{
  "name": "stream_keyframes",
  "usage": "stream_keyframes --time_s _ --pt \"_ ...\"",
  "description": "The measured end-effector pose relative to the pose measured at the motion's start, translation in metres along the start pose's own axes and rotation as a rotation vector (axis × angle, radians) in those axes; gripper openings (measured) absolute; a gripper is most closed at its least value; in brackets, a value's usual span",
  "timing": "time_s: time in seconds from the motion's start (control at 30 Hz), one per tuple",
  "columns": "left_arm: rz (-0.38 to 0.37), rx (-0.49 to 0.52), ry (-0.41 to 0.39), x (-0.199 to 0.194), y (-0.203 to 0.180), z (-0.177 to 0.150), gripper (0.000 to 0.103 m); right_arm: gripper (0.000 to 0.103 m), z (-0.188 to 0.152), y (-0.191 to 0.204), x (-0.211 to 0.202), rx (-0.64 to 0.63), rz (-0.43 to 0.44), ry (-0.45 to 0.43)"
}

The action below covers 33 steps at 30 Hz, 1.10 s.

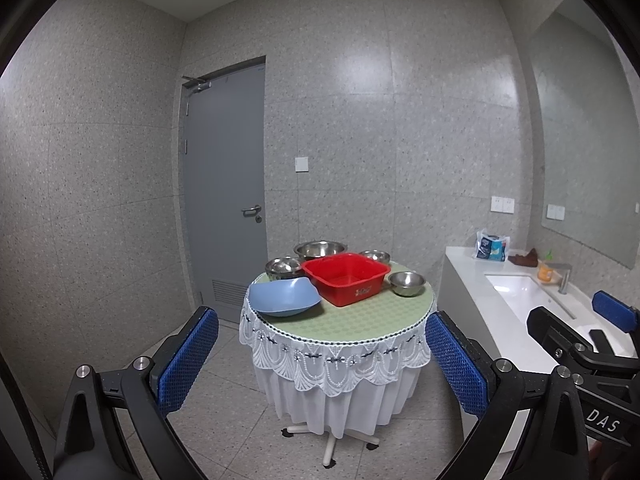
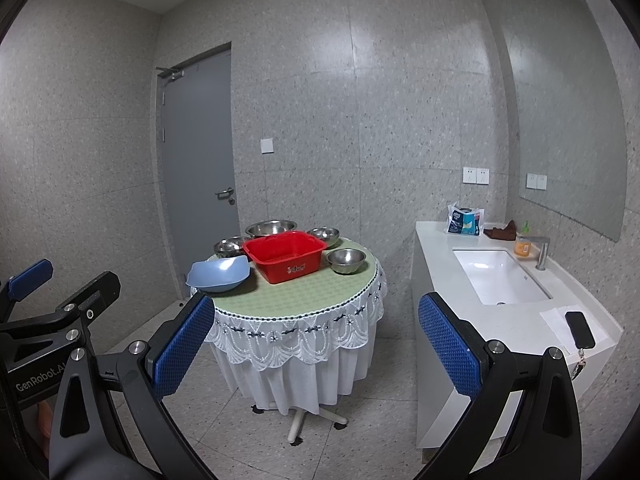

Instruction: Organize plates and bowls

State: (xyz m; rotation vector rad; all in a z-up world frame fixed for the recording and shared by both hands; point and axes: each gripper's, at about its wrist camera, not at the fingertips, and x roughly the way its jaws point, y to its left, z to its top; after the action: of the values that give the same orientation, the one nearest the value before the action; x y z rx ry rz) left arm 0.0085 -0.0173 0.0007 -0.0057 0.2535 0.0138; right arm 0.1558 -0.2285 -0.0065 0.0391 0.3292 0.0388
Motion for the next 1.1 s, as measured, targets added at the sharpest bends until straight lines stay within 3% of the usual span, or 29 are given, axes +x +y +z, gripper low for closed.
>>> stream_keyframes --time_s 0.5,1.1 --pt "0.026 0.01 0.033 0.02 -0.023 0.017 0.102 0.103 0.014 -0.02 0.023 0.008 0.025 0.038" --pt "0.062 -0.002 0.132 0.086 -0.052 0.054 0.102 0.103 0.022 -0.047 0.087 0.014 0.065 0.129"
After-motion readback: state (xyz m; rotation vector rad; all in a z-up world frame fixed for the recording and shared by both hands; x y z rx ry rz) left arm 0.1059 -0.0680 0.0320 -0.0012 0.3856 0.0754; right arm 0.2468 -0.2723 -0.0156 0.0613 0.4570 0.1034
